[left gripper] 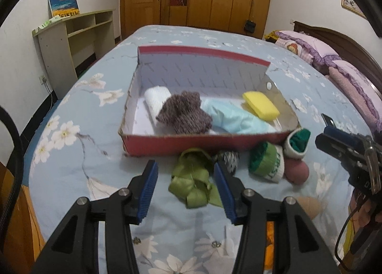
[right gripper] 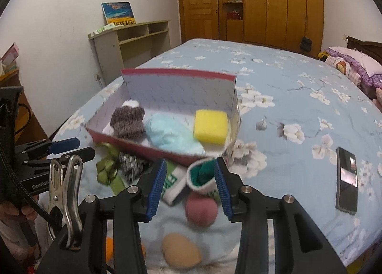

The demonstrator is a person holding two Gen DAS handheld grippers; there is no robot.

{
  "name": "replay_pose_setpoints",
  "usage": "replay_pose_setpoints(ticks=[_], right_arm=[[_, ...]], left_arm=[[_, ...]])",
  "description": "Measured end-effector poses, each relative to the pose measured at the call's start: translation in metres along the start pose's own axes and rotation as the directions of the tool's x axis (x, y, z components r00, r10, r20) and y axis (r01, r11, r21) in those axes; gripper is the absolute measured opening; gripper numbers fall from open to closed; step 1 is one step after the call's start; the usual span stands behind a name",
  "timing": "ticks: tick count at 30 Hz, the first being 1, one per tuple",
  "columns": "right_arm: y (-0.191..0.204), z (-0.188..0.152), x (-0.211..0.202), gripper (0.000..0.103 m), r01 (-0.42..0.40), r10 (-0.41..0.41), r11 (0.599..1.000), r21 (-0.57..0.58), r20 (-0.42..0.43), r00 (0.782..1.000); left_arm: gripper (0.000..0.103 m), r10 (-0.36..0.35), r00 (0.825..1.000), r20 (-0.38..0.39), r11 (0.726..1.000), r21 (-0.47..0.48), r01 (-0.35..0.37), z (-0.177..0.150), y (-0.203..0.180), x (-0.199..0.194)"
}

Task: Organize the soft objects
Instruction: 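Grasp the green ribbon with the left tool while the right tool grasps the pink ball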

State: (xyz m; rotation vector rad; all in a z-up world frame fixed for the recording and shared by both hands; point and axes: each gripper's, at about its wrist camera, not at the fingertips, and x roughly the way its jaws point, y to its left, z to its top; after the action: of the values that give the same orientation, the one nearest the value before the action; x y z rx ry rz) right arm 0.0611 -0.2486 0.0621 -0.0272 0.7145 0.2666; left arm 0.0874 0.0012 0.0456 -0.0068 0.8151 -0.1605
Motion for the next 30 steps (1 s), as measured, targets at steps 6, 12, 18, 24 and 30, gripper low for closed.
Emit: replay_pose_setpoints(ticks=[6, 12, 18, 24, 30], right_arm=[[0.000, -0.021, 0.000, 0.042, 0.000, 0.000, 1.000, 0.007, -0.035, 0.999], [-0.002, -0.040, 0.003, 0.042, 0.026, -0.026, 1.000, 0.000, -0.057, 0.998], [-0.009, -0.054, 0.018, 0.042, 0.027, -0.025, 0.999, 0.020, -0.091, 0.996], [-0.013, -0.062, 0.033, 0.042, 0.015, -0.009, 0.999, 0.049, -0.118, 0.993], [-0.015, -0.066, 0.042, 0.042, 0.011, -0.002, 0.998, 0.069, -0.123, 0.992]], left_arm=[[0.051, -0.007, 1.000, -0.030, 1.000, -0.014, 0.007, -0.013, -0.001, 0.014], [0.051, -0.010, 0.999, -0.042, 1.000, -0.012, 0.009, -0.023, -0.003, 0.030], [0.051, -0.013, 1.000, -0.027, 1.000, 0.008, 0.014, -0.029, -0.008, 0.039], [0.051, -0.001, 0.999, -0.049, 1.000, 0.009, 0.001, -0.035, -0.008, 0.049], [0.052, -0.023, 0.997, -0.070, 0.999, -0.045, 0.020, -0.036, 0.001, 0.057]])
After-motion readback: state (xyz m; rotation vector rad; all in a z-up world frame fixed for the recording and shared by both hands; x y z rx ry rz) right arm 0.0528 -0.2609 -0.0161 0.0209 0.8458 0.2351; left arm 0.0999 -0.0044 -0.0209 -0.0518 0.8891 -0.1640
